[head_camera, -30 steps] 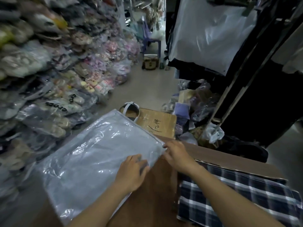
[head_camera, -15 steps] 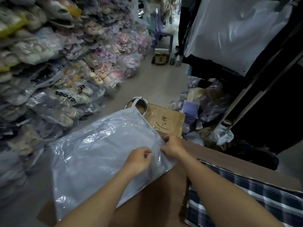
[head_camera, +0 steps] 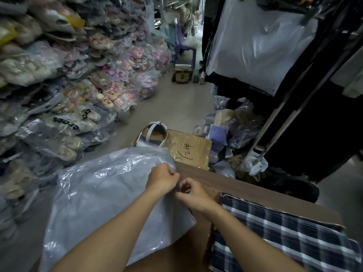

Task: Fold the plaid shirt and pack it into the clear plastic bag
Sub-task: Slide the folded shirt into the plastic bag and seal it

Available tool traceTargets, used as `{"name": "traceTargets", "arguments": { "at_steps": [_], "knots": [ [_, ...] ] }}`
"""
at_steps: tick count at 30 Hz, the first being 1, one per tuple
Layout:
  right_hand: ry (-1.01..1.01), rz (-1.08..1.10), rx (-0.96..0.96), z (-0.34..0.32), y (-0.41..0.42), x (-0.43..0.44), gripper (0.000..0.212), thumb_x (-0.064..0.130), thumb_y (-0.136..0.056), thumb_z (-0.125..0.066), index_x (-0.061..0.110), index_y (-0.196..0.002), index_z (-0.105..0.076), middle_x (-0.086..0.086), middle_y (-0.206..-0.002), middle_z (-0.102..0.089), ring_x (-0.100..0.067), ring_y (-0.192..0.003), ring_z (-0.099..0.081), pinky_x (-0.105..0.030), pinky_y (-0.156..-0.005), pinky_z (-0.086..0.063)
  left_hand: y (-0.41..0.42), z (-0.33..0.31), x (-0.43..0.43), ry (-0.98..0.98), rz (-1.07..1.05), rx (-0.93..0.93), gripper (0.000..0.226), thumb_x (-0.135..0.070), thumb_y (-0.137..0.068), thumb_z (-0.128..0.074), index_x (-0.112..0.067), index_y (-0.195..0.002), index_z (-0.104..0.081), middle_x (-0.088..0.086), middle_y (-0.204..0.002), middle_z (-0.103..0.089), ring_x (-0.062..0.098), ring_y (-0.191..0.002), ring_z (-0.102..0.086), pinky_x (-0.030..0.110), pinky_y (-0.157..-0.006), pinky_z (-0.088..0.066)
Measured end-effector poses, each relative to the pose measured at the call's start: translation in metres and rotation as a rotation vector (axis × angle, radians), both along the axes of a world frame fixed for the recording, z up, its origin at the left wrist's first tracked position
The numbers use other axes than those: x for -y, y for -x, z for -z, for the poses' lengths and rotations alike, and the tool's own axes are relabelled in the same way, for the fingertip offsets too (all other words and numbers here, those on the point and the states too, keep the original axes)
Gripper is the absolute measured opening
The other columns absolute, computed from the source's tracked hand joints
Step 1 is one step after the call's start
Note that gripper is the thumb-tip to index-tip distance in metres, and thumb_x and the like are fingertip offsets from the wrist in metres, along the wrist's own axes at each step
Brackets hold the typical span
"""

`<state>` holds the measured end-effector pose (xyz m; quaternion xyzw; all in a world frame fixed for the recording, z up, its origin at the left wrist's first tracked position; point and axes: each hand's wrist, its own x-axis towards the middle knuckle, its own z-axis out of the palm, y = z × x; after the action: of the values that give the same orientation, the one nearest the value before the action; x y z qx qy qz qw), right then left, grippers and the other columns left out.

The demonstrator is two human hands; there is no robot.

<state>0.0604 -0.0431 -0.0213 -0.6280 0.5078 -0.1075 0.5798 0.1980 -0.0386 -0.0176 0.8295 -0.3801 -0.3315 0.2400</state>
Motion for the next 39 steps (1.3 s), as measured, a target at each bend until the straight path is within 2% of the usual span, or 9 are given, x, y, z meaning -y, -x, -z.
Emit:
{"name": "traceTargets", "arguments": {
  "at_steps": [5,13,19,24,27,30,32,35,39],
  "knots": [
    [-0.52,0.366,0.288,-0.007,0.004,0.004,0.022,0.028,-0.093,-0.055,0.012,-0.103,-0.066,-0.01,-0.095,-0.061,-0.022,-0.078,-0.061,-0.029,-0.06,-0.048,0.002,-0.004,-0.012,0.015,0.085,-0.095,0.01,-0.026,-0.086,-0.071,-0.024,-0.077,-0.067,0.001,-0.082,-0.07,0.022,-0.084,-0.068,0.036,-0.081,-0.058],
    [-0.479,0.492,0.419,-0.003,0.011,0.007,0.007,0.016,-0.093,-0.064,0.012,-0.092,-0.07,-0.004,-0.073,-0.065,-0.012,-0.064,-0.056,-0.024,-0.056,-0.045,0.008,-0.017,-0.033,0.045,0.207,-0.284,0.023,-0.023,-0.08,-0.081,-0.022,-0.092,-0.061,0.005,-0.071,-0.07,0.014,-0.065,-0.064,0.039,-0.071,-0.059],
    [-0.392,0.41,0.464,-0.014,0.027,0.003,0.006,0.013,-0.091,-0.068,0.008,-0.088,-0.07,-0.008,-0.071,-0.061,-0.013,-0.061,-0.062,-0.026,-0.055,-0.055,0.023,-0.038,-0.028,0.033,0.437,0.214,0.046,-0.05,-0.07,-0.072,-0.03,-0.107,-0.053,-0.004,-0.077,-0.067,0.012,-0.075,-0.065,0.031,-0.065,-0.053],
    [-0.391,0.441,0.476,-0.017,0.054,0.002,0.01,0.013,-0.091,-0.069,0.003,-0.092,-0.07,-0.005,-0.067,-0.064,-0.014,-0.065,-0.064,-0.027,-0.062,-0.059,0.034,-0.041,-0.022,0.036,0.56,0.157,0.025,-0.036,-0.084,-0.063,-0.031,-0.107,-0.068,-0.008,-0.076,-0.067,0.012,-0.079,-0.065,0.031,-0.071,-0.054],
    [-0.333,0.423,0.316,-0.011,0.07,-0.002,0.011,0.016,-0.091,-0.069,0.008,-0.085,-0.068,-0.005,-0.069,-0.065,-0.017,-0.07,-0.064,-0.03,-0.065,-0.059,0.044,-0.041,-0.026,0.034,0.622,0.301,0.011,-0.024,-0.086,-0.055,-0.028,-0.086,-0.066,-0.003,-0.079,-0.064,0.03,-0.09,-0.066,0.032,-0.067,-0.047],
    [-0.114,0.317,-0.051,0.0,0.082,-0.009,0.019,0.024,-0.091,-0.063,0.015,-0.075,-0.061,-0.006,-0.066,-0.067,-0.008,-0.051,-0.062,-0.023,-0.049,-0.049,0.053,-0.049,-0.033,0.051,0.498,0.454,0.031,-0.022,-0.087,-0.053,-0.017,-0.118,-0.051,0.012,-0.108,-0.067,0.038,-0.103,-0.063,0.038,-0.076,-0.048],
    [0.014,0.269,-0.196,0.004,0.088,-0.011,0.023,0.025,-0.087,-0.061,0.017,-0.065,-0.06,-0.006,-0.055,-0.067,-0.011,-0.042,-0.059,-0.025,-0.047,-0.047,0.055,-0.058,-0.036,0.097,0.399,0.492,0.027,-0.022,-0.088,-0.05,-0.017,-0.113,-0.043,0.013,-0.105,-0.067,0.039,-0.099,-0.062,0.041,-0.075,-0.048],
    [0.154,0.206,-0.337,0.006,0.088,-0.011,0.021,0.027,-0.078,-0.06,0.013,-0.063,-0.061,-0.013,-0.066,-0.072,-0.024,-0.059,-0.068,-0.036,-0.06,-0.055,0.048,-0.074,-0.037,0.128,0.338,0.575,0.02,-0.016,-0.086,-0.049,-0.018,-0.104,-0.041,0.012,-0.097,-0.068,0.038,-0.089,-0.063,0.039,-0.067,-0.045],
    [0.364,-0.019,-0.56,0.005,0.077,-0.021,0.027,0.027,-0.08,-0.055,0.013,-0.102,-0.064,-0.01,-0.105,-0.065,-0.033,-0.096,-0.064,-0.039,-0.076,-0.05,0.035,-0.092,-0.037,0.091,0.456,0.639,0.016,-0.014,-0.084,-0.049,-0.018,-0.1,-0.047,0.009,-0.092,-0.068,0.036,-0.081,-0.058,0.036,-0.063,-0.042]
  ]
}}
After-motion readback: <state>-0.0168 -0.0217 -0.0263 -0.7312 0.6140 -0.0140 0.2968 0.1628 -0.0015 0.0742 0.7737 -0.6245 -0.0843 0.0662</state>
